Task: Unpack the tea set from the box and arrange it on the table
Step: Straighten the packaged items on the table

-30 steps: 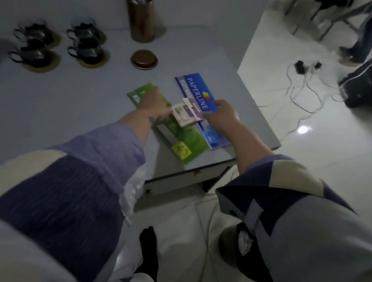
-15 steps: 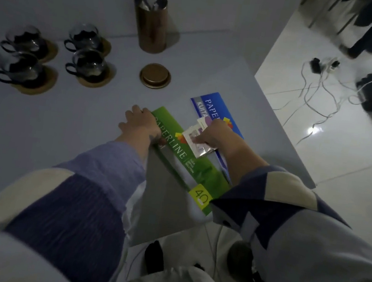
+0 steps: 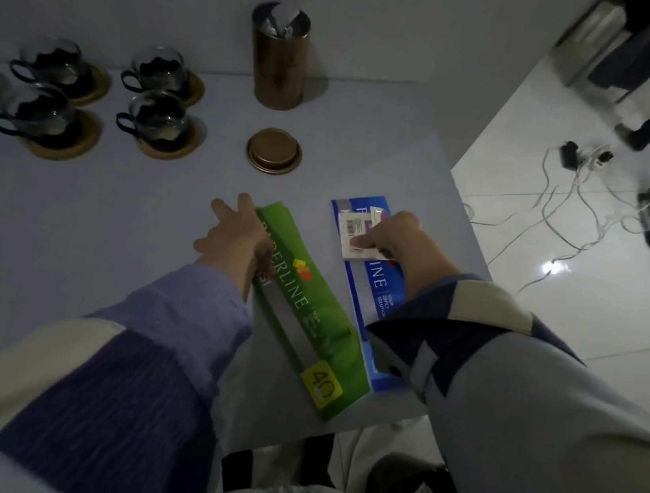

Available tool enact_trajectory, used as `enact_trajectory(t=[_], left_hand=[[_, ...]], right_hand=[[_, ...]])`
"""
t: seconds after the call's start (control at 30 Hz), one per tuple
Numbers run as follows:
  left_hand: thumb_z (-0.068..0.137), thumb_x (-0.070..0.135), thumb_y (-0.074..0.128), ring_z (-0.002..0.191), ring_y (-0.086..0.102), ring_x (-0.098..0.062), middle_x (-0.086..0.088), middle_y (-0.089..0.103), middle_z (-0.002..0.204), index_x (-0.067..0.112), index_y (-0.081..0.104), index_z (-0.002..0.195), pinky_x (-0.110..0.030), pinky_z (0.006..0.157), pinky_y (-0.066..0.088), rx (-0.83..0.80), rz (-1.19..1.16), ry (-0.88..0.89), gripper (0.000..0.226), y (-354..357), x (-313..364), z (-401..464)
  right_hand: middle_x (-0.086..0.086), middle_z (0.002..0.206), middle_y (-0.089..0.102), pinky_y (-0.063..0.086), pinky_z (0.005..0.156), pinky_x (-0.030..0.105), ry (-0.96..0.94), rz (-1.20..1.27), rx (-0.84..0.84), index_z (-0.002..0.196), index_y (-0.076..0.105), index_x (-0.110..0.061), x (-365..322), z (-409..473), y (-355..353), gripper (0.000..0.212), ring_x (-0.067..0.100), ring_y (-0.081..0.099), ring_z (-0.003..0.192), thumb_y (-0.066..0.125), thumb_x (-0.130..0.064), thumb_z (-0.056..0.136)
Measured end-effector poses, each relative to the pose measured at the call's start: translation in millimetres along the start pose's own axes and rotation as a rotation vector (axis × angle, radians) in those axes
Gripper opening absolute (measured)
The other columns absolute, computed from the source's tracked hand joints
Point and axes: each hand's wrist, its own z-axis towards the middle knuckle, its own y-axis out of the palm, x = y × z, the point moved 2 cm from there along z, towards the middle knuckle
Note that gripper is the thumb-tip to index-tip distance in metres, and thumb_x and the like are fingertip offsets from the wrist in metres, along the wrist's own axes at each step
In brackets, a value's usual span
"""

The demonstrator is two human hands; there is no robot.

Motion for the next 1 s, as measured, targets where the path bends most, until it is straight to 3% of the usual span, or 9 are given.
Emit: enact_trajectory(t=[0.1, 0.17, 0.27, 0.4, 0.5, 0.63, 0.73, 0.8, 1.0], left_hand=[[0.059, 0.011, 0.081, 0.101, 0.049, -0.043, -0.014, 0.027, 0.127, 0.028, 0.028, 0.111, -0.057, 0.092, 0.045, -0.010, -0.125, -0.066, 0.076, 2.5, -6.8, 3.4], [0.053, 0.016, 0.085, 0.105, 0.050, -0.039, -0.012, 0.036, 0.125, 0.030, 0.023, 0.102, -0.054, 0.094, 0.045, -0.008, -0.228, -0.117, 0.080, 1.4, -10.3, -0.2], [0.061, 0.007, 0.084, 0.115, 0.053, -0.035, -0.016, 0.048, 0.128, 0.015, 0.025, 0.129, -0.042, 0.099, 0.047, -0.009, -0.406, -0.153, 0.090, 1.9, -11.9, -5.1], [0.080, 0.013, 0.067, 0.115, 0.058, -0.034, -0.019, 0.057, 0.126, 0.000, 0.050, 0.123, -0.037, 0.096, 0.051, 0.065, -0.518, -0.156, 0.048, 7.2, -18.7, -16.3], [0.087, 0.012, 0.054, 0.103, 0.062, -0.037, -0.020, 0.060, 0.116, 0.016, 0.043, 0.114, -0.050, 0.091, 0.053, 0.044, -0.854, -0.137, 0.028, 6.8, -19.6, -23.8], [0.094, 0.010, 0.038, 0.096, 0.063, -0.033, -0.017, 0.059, 0.104, 0.024, 0.038, 0.120, -0.052, 0.087, 0.054, -0.016, -0.998, 0.013, 0.030, -9.7, 0.1, -36.5], [0.089, 0.016, 0.047, 0.096, 0.065, -0.033, -0.014, 0.064, 0.107, 0.027, 0.042, 0.123, -0.051, 0.085, 0.056, -0.040, -1.010, 0.087, 0.035, -26.1, 22.3, -36.2], [0.082, 0.025, 0.056, 0.096, 0.066, -0.034, -0.011, 0.065, 0.109, 0.030, 0.046, 0.120, -0.053, 0.086, 0.055, -0.072, -1.009, 0.138, 0.039, -36.4, 41.1, -36.6], [0.092, 0.027, 0.057, 0.091, 0.070, -0.028, -0.010, 0.070, 0.106, 0.016, 0.055, 0.119, -0.048, 0.077, 0.059, -0.171, -1.059, 0.216, 0.030, -41.8, 87.1, -36.3]], right_hand=[[0.016, 0.131, 0.054, 0.045, 0.098, 0.053, 0.049, 0.049, -0.001, 0.136, 0.033, -0.009, 5.0, 14.9, 3.0, 0.133, 0.038, 0.053, 0.119, 0.088, -0.055, 0.023], [0.018, 0.143, 0.040, 0.038, 0.107, 0.052, 0.028, 0.077, 0.049, 0.146, 0.018, -0.008, 2.0, -1.8, -0.5, 0.131, 0.037, 0.042, 0.131, 0.090, -0.050, 0.045], [0.014, 0.142, 0.038, 0.042, 0.104, 0.049, -0.045, 0.185, 0.058, 0.147, 0.008, -0.015, -1.0, -14.2, 0.5, 0.116, 0.035, 0.046, 0.127, 0.087, -0.030, 0.064], [0.014, 0.126, 0.051, 0.051, 0.092, 0.051, -0.182, 0.256, 0.102, 0.130, 0.022, -0.022, -0.4, -23.6, -1.2, 0.084, 0.034, 0.058, 0.109, 0.082, -0.021, 0.072], [0.015, 0.121, 0.054, 0.053, 0.086, 0.043, -0.274, 0.316, 0.134, 0.132, 0.022, -0.019, -8.9, -37.1, -17.2, 0.075, 0.033, 0.061, 0.104, 0.075, -0.015, 0.079], [0.012, 0.120, 0.055, 0.049, 0.094, 0.040, -0.404, 0.490, 0.145, 0.135, 0.024, -0.011, -30.8, -63.6, -54.4, 0.073, 0.027, 0.058, 0.106, 0.073, -0.009, 0.081], [0.008, 0.116, 0.054, 0.049, 0.086, 0.037, -0.431, 0.597, 0.049, 0.138, 0.027, -0.011, -40.1, -82.6, -69.3, 0.074, 0.023, 0.056, 0.102, 0.074, -0.009, 0.081], [0.011, 0.120, 0.057, 0.052, 0.091, 0.042, -0.441, 0.665, -0.018, 0.136, 0.030, -0.013, -39.7, -86.2, -64.3, 0.072, 0.026, 0.060, 0.107, 0.075, -0.008, 0.080], [0.007, 0.105, 0.063, 0.054, 0.089, 0.044, -0.439, 0.783, -0.146, 0.129, 0.038, -0.015, -34.5, -63.8, -37.2, 0.056, 0.022, 0.066, 0.093, 0.071, -0.013, 0.084]])
